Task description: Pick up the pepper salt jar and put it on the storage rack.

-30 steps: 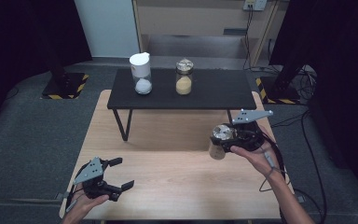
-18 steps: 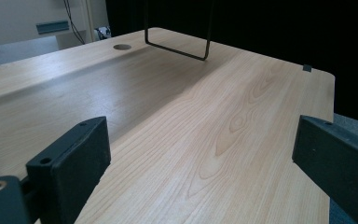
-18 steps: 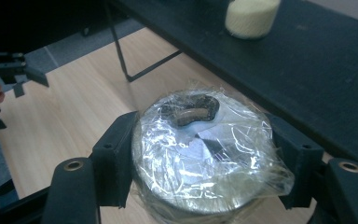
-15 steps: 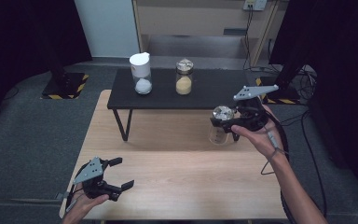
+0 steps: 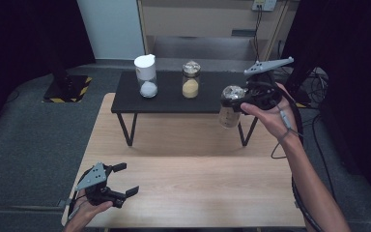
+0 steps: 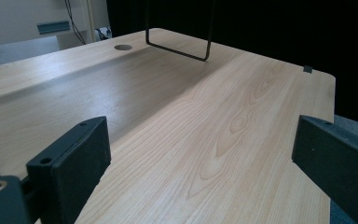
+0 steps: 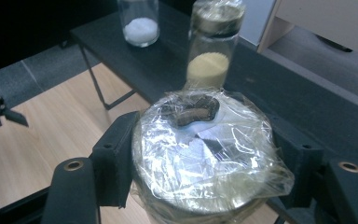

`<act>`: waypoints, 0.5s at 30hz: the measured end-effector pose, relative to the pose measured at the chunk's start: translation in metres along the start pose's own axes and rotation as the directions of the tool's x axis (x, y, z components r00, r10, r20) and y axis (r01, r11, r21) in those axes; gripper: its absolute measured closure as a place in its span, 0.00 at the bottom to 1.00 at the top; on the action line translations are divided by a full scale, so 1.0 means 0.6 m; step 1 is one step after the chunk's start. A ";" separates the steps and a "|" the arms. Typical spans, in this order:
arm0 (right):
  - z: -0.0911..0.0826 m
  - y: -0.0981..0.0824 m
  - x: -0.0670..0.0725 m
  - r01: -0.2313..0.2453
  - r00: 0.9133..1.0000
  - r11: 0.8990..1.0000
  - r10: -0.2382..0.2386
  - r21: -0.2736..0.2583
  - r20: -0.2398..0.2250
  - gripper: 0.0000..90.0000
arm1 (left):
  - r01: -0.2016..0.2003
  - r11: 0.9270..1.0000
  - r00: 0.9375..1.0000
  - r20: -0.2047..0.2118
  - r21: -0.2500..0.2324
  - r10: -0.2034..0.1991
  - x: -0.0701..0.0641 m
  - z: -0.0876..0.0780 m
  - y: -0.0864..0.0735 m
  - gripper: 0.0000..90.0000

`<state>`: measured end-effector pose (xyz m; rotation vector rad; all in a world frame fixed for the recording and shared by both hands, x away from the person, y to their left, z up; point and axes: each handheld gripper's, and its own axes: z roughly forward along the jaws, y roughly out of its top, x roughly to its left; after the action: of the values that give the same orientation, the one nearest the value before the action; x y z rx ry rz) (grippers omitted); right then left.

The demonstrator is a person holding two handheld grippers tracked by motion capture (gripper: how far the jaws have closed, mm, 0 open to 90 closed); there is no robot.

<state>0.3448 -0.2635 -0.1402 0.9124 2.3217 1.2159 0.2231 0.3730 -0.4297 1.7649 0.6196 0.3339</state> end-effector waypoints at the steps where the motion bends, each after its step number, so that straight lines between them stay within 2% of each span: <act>1: -0.001 0.006 -0.003 -0.003 1.000 1.000 0.003 -0.004 0.004 0.39 | 0.000 1.000 1.000 -0.002 0.000 0.000 0.000 0.000 0.000 0.04; 10: 0.000 0.042 -0.012 -0.033 0.996 0.999 0.033 -0.008 0.079 0.38 | 0.000 1.000 1.000 -0.007 0.000 0.000 -0.001 -0.002 0.000 0.04; 15: 0.011 0.049 -0.021 -0.055 0.994 0.998 0.056 -0.017 0.098 0.39 | 0.000 1.000 1.000 -0.005 0.003 0.000 -0.001 -0.001 0.001 0.04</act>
<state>0.3689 -0.2561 -0.1194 1.0151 2.2217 1.1800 0.2226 0.3729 -0.4292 1.7679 0.6235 0.3376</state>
